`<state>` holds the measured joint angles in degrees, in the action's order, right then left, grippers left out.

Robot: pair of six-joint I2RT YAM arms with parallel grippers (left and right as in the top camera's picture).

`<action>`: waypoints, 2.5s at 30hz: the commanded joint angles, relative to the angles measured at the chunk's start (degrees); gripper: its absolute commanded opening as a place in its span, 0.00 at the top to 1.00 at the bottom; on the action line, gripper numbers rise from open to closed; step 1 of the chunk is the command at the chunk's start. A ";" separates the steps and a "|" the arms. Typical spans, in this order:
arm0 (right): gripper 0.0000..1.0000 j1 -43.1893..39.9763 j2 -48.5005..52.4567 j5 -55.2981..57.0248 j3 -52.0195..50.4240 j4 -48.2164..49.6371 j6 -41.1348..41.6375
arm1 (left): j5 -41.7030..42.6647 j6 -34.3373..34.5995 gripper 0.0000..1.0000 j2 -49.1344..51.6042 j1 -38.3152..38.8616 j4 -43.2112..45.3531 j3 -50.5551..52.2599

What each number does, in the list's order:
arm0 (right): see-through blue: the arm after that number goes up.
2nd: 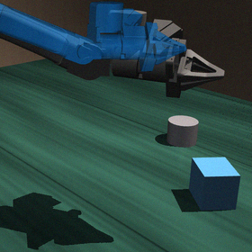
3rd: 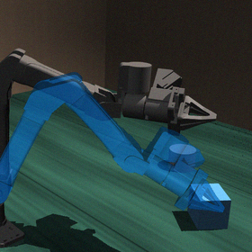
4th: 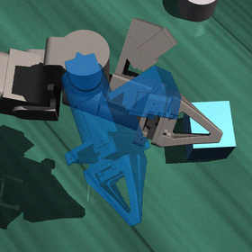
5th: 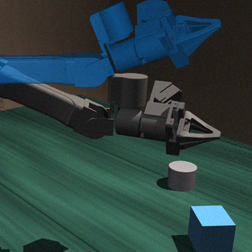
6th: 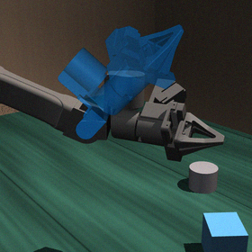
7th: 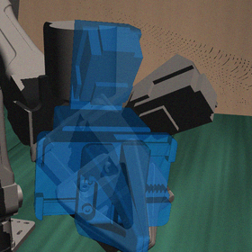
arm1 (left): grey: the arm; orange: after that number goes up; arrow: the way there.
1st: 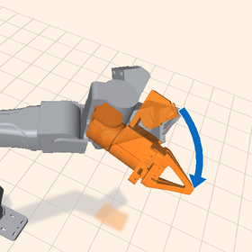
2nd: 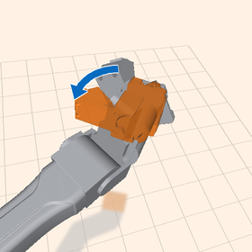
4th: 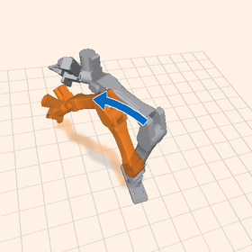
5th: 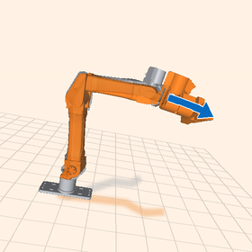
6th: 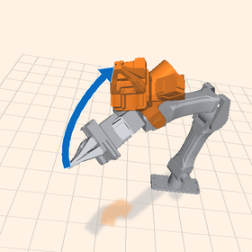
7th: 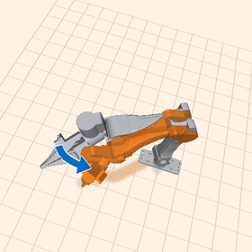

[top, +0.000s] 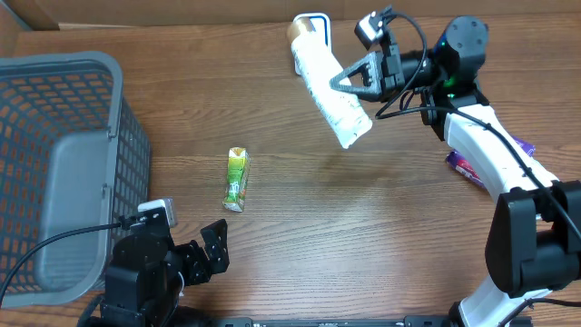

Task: Scan the item barcode
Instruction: 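Hold the Pantene tube in front of the white scanner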

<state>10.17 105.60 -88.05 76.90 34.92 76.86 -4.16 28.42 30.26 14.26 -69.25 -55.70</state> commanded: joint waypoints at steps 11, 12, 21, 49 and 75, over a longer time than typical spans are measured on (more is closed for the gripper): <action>0.96 4.94 -1.55 44.30 -0.87 -58.21 -60.06 | -0.72 -0.11 0.00 -0.33 0.02 0.07 0.13; 0.96 5.75 -1.55 47.23 -0.87 -59.01 -60.78 | -0.72 -0.09 0.00 -0.33 0.02 0.07 0.13; 0.96 11.72 -1.55 77.07 2.67 -64.13 -63.65 | -0.72 -0.11 0.00 -0.33 0.02 0.07 0.13; 0.97 18.01 29.90 104.61 47.28 -74.10 -83.34 | -0.72 -0.09 0.00 -0.33 0.02 0.07 0.13; 0.97 17.94 29.94 106.62 49.07 -73.96 -83.25 | -0.72 -0.11 0.00 -0.33 0.02 0.07 0.13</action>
<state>28.47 137.56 16.97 122.78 -38.76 -6.24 -4.16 28.42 30.26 14.26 -69.23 -55.61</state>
